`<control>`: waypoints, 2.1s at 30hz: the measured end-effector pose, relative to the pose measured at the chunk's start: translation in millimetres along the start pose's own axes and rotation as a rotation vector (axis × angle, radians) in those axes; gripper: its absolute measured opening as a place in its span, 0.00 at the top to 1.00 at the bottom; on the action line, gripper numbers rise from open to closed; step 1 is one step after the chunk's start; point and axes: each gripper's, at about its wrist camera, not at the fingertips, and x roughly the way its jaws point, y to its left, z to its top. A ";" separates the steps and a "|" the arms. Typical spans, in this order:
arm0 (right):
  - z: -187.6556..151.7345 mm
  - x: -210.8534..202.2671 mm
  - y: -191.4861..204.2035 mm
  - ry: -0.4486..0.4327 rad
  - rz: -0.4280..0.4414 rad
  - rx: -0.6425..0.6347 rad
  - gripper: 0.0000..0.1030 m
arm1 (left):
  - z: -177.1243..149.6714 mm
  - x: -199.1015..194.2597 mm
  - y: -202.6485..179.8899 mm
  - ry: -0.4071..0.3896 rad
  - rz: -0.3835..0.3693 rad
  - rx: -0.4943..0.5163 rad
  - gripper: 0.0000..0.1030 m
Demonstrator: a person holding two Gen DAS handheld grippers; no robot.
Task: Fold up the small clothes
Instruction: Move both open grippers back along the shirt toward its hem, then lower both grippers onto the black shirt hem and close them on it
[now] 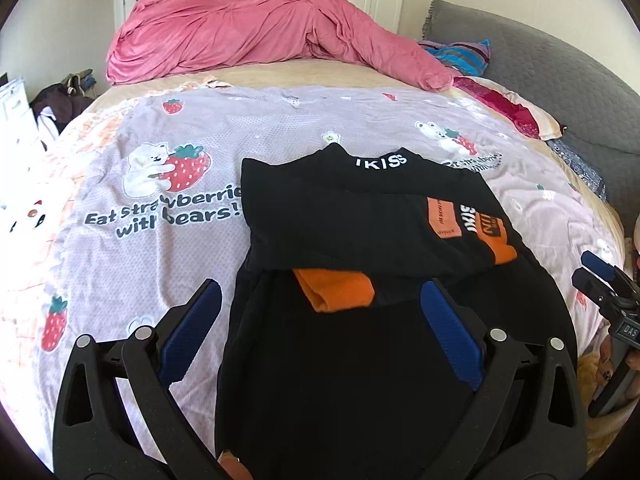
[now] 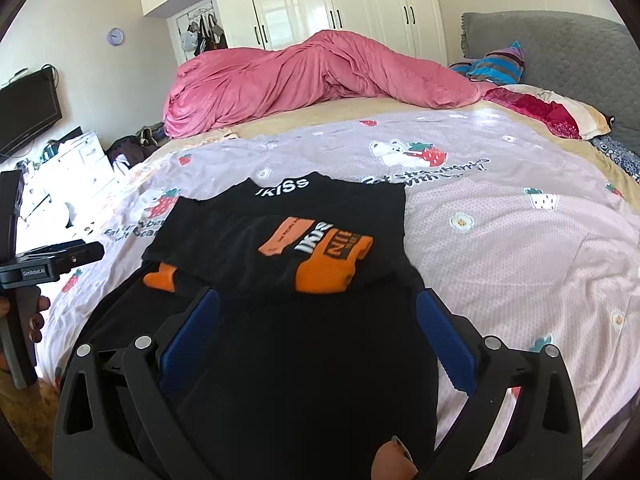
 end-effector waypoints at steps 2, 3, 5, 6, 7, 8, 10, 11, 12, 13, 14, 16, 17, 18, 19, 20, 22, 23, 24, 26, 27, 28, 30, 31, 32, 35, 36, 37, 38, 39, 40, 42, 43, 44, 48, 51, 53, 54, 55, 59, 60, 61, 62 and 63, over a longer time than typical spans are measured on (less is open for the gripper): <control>-6.4 -5.0 2.5 0.003 0.002 -0.005 0.05 | -5.5 -4.7 -0.7 -0.003 -0.003 0.000 0.09; -8.6 -7.0 3.6 0.005 0.002 -0.007 0.05 | -8.3 -6.5 -1.1 -0.003 -0.006 0.000 0.09; -14.6 -11.9 6.8 0.007 0.002 -0.013 0.05 | -13.4 -8.9 -1.9 -0.001 -0.011 0.000 0.09; -17.1 -13.1 7.4 0.010 0.001 -0.013 0.05 | -15.8 -10.1 -2.4 -0.001 -0.011 0.000 0.09; -20.3 -13.8 7.7 0.017 0.000 -0.012 0.05 | -17.8 -11.1 -2.9 -0.001 -0.012 -0.001 0.09; -22.9 -14.3 7.8 0.023 -0.001 -0.010 0.05 | -20.5 -12.1 -3.6 -0.001 -0.012 0.000 0.09; -27.5 -15.0 7.3 0.032 -0.003 -0.005 0.05 | -25.3 -13.7 -4.2 0.001 -0.012 -0.003 0.09; -29.9 -14.8 7.2 0.039 -0.004 -0.002 0.05 | -28.1 -14.3 -4.2 0.003 -0.011 -0.005 0.09; -31.1 -14.8 6.8 0.043 -0.005 0.001 0.05 | -30.3 -14.9 -4.4 0.004 -0.010 -0.006 0.09; -33.0 -15.9 6.7 0.045 -0.006 0.005 0.05 | -33.2 -16.0 -3.9 0.004 -0.009 -0.008 0.09; -33.8 -16.6 6.6 0.046 -0.006 0.008 0.05 | -36.3 -17.2 -3.2 0.004 -0.008 -0.012 0.09; -35.1 -17.4 6.8 0.056 -0.011 0.013 0.05 | -40.8 -20.5 -2.1 0.006 -0.010 -0.015 0.09; -35.4 -18.4 7.6 0.060 -0.017 0.015 0.05 | -43.8 -22.9 -1.0 0.003 -0.016 -0.015 0.09; -36.0 -20.3 8.1 0.060 -0.020 0.015 0.05 | -47.6 -25.5 0.7 0.003 -0.018 -0.015 0.09; -36.7 -23.3 9.1 0.058 -0.018 0.010 0.05 | -51.5 -27.4 2.9 0.006 -0.012 -0.020 0.09; -37.7 -26.2 10.0 0.055 -0.019 0.006 0.05 | -56.0 -29.5 6.1 0.009 -0.009 -0.027 0.09; -40.0 -31.3 9.6 0.054 -0.028 0.010 0.05 | -63.9 -32.2 13.2 0.023 -0.001 -0.046 0.09; -41.5 -33.1 8.4 0.058 -0.028 0.016 0.05 | -66.9 -33.7 16.4 0.028 0.003 -0.055 0.09; -44.7 -35.7 7.3 0.069 -0.029 0.021 0.05 | -71.9 -36.1 21.6 0.034 0.011 -0.070 0.09; -50.1 -40.1 5.6 0.074 -0.033 0.021 0.05 | -79.8 -40.8 29.5 0.039 0.028 -0.093 0.09; -54.5 -43.7 4.4 0.077 -0.037 0.023 0.05 | -85.4 -43.3 34.7 0.047 0.037 -0.107 0.09; -57.4 -45.7 3.2 0.081 -0.038 0.026 0.05 | -90.6 -45.1 39.0 0.054 0.044 -0.116 0.09; -63.5 -49.7 0.2 0.088 -0.035 0.038 0.05 | -100.3 -47.4 47.0 0.071 0.065 -0.128 0.09; -68.2 -52.4 -1.7 0.091 -0.030 0.045 0.05 | -106.2 -48.6 51.3 0.081 0.080 -0.133 0.09; -70.4 -53.4 -2.4 0.096 -0.029 0.048 0.05 | -112.0 -49.7 54.8 0.091 0.091 -0.134 0.09; -79.3 -58.0 -5.9 0.117 -0.024 0.053 0.05 | -125.8 -54.3 62.0 0.110 0.120 -0.133 0.09; -81.7 -59.2 -6.8 0.125 -0.021 0.050 0.05 | -128.8 -55.9 63.5 0.113 0.125 -0.134 0.09; -84.9 -60.9 -7.6 0.134 -0.020 0.046 0.05 | -132.0 -57.5 65.7 0.118 0.129 -0.138 0.09; -87.7 -62.4 -8.9 0.141 -0.023 0.044 0.05 | -135.6 -59.4 68.0 0.124 0.133 -0.144 0.09; -91.0 -64.0 -10.9 0.149 -0.021 0.046 0.05 | -138.3 -61.1 69.2 0.128 0.134 -0.148 0.09; -93.2 -64.9 -11.9 0.156 -0.018 0.050 0.05 | -141.5 -63.3 71.0 0.132 0.132 -0.151 0.09; -99.8 -66.3 -15.2 0.173 -0.010 0.053 0.05 | -146.7 -66.4 73.7 0.139 0.127 -0.157 0.09; -104.3 -66.8 -17.1 0.184 -0.012 0.052 0.05 | -149.9 -67.5 75.3 0.145 0.125 -0.161 0.09; -108.1 -67.4 -17.7 0.194 -0.014 0.051 0.05 | -153.2 -68.1 76.6 0.152 0.124 -0.164 0.09; -122.7 -67.2 -25.6 0.233 -0.009 0.063 0.05 | -163.9 -63.2 79.7 0.187 0.120 -0.169 0.09; -128.4 -65.1 -29.6 0.263 0.002 0.071 0.05 | -170.0 -58.9 76.8 0.201 0.092 -0.164 0.09; -130.4 -63.8 -30.8 0.278 0.006 0.070 0.05 | -172.4 -56.7 74.5 0.202 0.066 -0.172 0.09; -130.9 -63.2 -30.8 0.284 0.001 0.066 0.05 | -173.3 -55.9 73.9 0.203 0.059 -0.178 0.10; -131.0 -61.9 -30.6 0.293 -0.004 0.059 0.05 | -174.4 -55.8 73.8 0.201 0.048 -0.189 0.15; -131.7 -55.1 -29.6 0.323 0.000 0.036 0.29 | -176.8 -54.1 75.2 0.198 0.008 -0.237 0.39; -132.4 -51.8 -29.6 0.338 -0.008 0.029 0.35 | -176.5 -54.3 75.2 0.199 -0.004 -0.247 0.49; -133.2 -49.8 -30.4 0.345 -0.008 0.030 0.39 | -176.3 -55.1 74.1 0.197 -0.015 -0.246 0.54; -133.8 -48.1 -31.1 0.350 -0.003 0.031 0.44 | -176.4 -56.4 72.1 0.197 -0.031 -0.238 0.56; -135.4 -44.3 -32.3 0.364 0.002 0.034 0.45 | -175.9 -55.8 70.6 0.200 -0.040 -0.231 0.58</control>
